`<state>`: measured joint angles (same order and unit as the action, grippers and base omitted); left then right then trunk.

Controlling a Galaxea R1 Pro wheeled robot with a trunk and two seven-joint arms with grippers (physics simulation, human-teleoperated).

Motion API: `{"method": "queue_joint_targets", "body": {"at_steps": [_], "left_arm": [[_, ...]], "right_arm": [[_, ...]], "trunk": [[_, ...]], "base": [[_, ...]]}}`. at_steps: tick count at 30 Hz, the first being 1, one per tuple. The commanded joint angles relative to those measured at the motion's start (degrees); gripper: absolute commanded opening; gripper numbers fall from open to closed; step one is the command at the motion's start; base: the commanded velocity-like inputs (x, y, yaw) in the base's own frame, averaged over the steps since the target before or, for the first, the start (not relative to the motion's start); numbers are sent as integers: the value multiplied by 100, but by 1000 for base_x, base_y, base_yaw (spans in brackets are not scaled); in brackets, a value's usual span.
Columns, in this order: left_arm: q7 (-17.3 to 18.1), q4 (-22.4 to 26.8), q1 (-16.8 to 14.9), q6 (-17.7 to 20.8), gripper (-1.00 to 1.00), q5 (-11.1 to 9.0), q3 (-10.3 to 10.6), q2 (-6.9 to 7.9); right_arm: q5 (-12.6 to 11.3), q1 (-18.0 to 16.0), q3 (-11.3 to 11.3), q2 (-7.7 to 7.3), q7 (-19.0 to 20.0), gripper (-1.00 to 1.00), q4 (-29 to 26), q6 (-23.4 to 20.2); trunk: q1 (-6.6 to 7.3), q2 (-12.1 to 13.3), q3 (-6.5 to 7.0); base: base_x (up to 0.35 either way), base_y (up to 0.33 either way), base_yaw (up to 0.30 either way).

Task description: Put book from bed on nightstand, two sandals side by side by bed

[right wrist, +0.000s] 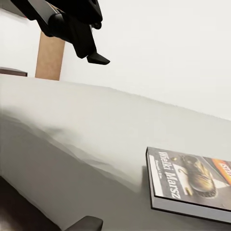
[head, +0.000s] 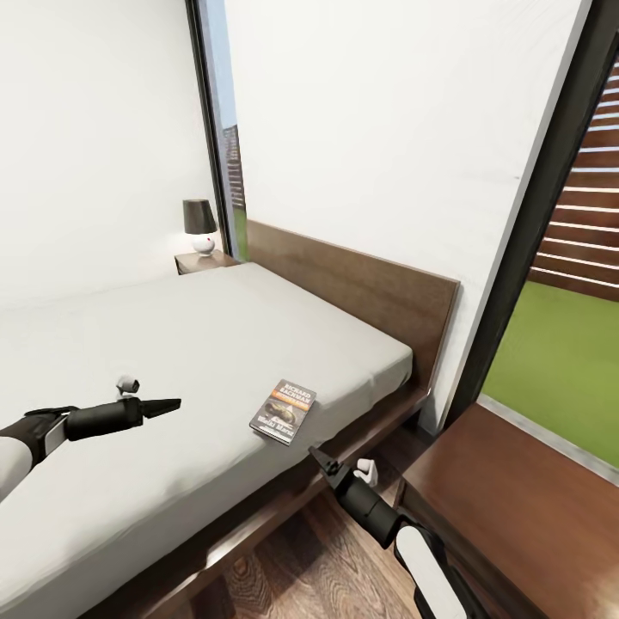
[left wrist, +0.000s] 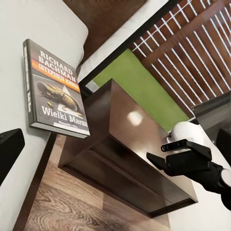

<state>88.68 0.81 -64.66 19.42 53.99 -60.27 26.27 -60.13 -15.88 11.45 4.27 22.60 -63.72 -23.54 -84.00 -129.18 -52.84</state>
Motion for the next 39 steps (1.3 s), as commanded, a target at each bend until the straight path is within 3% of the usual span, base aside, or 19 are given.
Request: {"method": "queue_joint_targets", "body": {"at_steps": [1, 14, 31, 39], "left_arm": [[26, 3, -3, 61, 100, 59, -45, 0], [26, 6, -3, 79, 100, 64, -52, 7], [26, 7, -3, 97, 100, 61, -55, 115], [29, 7, -3, 100, 100, 59, -55, 165]], "right_arm": [[-46, -3, -6, 2, 2, 100, 1, -34], [-63, -3, -11, 4, 10, 100, 140, 9], [-107, -3, -11, 12, 59, 100, 345, 9], [-110, -3, -17, 12, 60, 100, 352, 15]], "trunk": [[1, -2, -5], [1, -2, -5], [1, -2, -5], [1, -2, -5]], "base": [[20, 0, 0], [145, 20, 0], [221, 119, 0], [71, 45, 0]]}}
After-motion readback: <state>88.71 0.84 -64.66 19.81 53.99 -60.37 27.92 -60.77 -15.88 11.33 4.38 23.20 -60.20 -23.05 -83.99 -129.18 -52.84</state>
